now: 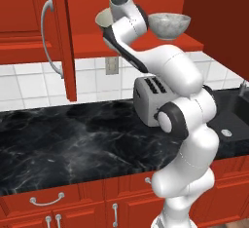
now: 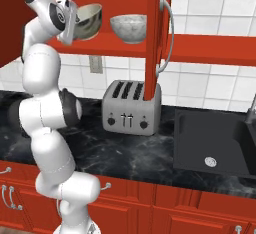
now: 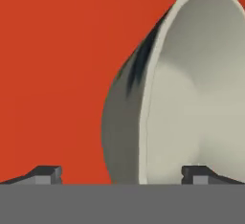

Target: Move the bowls from the cabinet to the plates on the dining table.

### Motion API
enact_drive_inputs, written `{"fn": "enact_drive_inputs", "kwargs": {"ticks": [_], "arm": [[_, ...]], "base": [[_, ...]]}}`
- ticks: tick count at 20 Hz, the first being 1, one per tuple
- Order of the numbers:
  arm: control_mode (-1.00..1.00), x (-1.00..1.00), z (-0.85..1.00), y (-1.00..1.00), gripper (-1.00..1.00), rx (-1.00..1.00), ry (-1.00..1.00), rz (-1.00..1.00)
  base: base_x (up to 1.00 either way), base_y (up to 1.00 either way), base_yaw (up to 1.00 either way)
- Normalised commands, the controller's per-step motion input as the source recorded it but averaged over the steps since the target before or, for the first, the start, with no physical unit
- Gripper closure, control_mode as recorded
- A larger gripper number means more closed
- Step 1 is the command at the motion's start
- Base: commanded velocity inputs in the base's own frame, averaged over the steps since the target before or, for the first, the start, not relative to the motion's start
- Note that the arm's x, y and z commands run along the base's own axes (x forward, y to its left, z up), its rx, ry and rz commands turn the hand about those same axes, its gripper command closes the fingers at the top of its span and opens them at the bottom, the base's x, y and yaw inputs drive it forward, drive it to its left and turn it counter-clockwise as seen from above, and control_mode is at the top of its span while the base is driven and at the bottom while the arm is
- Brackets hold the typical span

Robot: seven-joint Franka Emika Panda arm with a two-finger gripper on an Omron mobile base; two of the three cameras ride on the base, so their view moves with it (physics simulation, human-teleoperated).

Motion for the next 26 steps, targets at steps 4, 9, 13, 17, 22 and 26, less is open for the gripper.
{"fn": "enact_drive_inputs", "kwargs": {"ticks": [4,9,13,17,22,26], "arm": [[-1.00,-0.04,-0.97,0.27,-1.00,0.00,0.01,0.11],[-1.00,0.00,-0.45,0.09,1.00,0.00,0.00,0.06],[-1.00,0.05,-0.09,0.00,1.00,0.00,0.00,0.02],[-1.00,0.00,0.07,0.00,1.00,-0.03,0.00,0.03],[-1.00,-0.65,0.52,0.00,1.00,-0.09,0.00,0.00],[-1.00,-0.80,0.55,0.00,1.00,-0.10,0.00,0.00]], "base": [[0.00,0.00,0.00],[0.00,0.00,0.00],[0.00,0.00,0.00],[0.00,0.00,0.00],[0.00,0.00,0.00],[0.00,0.00,0.00]]}}
